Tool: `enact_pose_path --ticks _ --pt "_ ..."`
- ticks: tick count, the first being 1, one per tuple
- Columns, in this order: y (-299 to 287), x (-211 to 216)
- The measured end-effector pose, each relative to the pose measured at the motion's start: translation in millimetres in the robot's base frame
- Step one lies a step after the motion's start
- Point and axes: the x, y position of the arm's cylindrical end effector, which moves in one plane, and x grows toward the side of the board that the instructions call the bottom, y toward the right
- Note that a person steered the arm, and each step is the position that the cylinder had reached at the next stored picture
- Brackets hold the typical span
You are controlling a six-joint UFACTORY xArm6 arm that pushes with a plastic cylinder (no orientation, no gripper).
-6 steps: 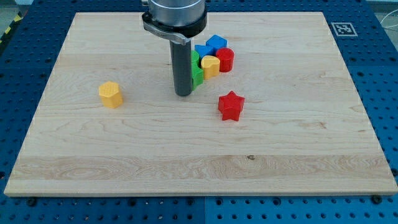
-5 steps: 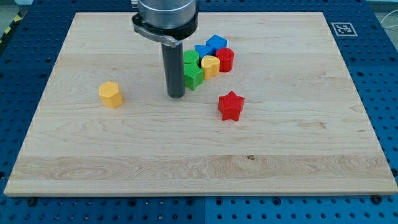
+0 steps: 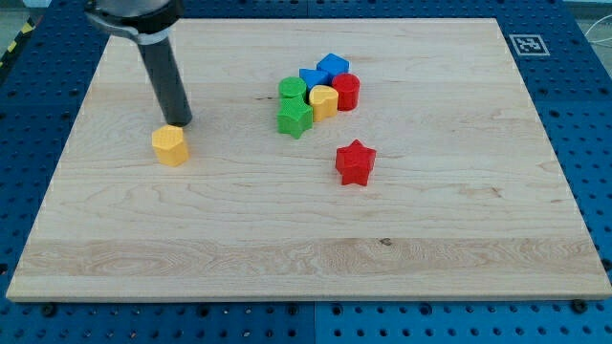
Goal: Slide the yellow hexagon below the green star
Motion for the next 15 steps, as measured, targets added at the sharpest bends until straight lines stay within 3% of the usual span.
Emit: enact_pose_path --ticks 4,6,8,11,12,15 --pt "-13.4 82.4" --pt "24.7 89.7" --pt "11.5 109.1" --pt "-41.6 72.6" --pt "-33.7 56.2" --pt "66.3 65.8"
